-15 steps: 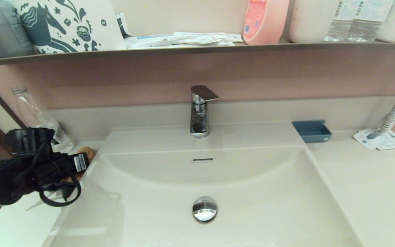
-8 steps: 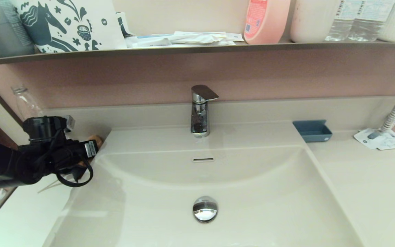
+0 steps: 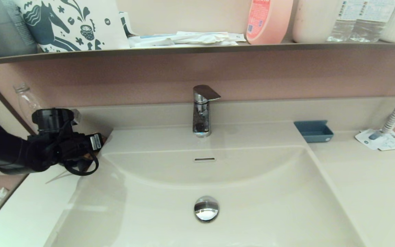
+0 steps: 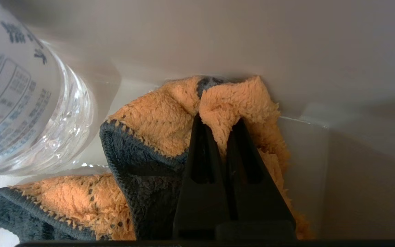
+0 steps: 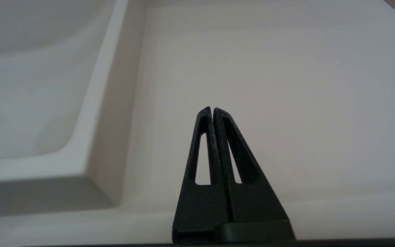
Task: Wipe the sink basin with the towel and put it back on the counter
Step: Wipe the sink
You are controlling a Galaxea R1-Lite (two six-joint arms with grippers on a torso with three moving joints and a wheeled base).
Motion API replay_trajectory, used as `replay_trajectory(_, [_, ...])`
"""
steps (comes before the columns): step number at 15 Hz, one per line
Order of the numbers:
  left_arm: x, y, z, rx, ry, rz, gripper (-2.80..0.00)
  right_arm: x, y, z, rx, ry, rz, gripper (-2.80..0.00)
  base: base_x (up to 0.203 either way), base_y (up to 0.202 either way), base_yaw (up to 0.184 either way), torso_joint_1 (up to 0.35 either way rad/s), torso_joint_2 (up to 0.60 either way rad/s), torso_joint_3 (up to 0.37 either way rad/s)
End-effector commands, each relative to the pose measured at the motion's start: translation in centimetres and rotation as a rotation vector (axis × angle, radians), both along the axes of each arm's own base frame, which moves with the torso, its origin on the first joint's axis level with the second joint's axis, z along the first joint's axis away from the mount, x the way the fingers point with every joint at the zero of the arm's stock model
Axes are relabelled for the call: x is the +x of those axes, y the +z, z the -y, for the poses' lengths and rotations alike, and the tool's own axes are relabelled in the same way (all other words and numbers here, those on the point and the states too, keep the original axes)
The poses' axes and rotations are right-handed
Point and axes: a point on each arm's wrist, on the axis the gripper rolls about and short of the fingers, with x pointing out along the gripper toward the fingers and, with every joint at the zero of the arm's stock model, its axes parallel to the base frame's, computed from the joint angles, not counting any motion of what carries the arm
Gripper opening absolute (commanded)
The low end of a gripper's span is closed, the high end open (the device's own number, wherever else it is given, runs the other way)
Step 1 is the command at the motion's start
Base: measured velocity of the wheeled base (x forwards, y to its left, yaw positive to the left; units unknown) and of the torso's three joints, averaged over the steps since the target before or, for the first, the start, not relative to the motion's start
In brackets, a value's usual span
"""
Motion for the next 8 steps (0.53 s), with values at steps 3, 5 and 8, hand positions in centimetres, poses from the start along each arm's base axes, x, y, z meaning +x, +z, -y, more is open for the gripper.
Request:
replay_trajectory(3, [-0.4, 1.4, 0.1, -0.003, -0.004, 0.011, -2.8, 0.0, 0.0, 0.0, 0.001, 0.0, -0.002, -2.8, 0.0, 0.0, 0.0, 0.0, 0.0, 0.0])
replay_trajectory(5, [-1.5, 2.4, 0.1, -0.01, -0.002, -0.038, -2.8, 0.0, 0.0, 0.0, 0.0, 0.0, -0.002, -2.8, 0.0, 0.0, 0.0, 0.0, 0.0, 0.0])
replay_trajectory(8, [-3.7, 3.7, -0.1, -0.022, -0.005, -0.087, -2.8, 0.0, 0.0, 0.0, 0.0, 0.0, -0.002, -2.8, 0.0, 0.0, 0.0, 0.0, 0.0, 0.0])
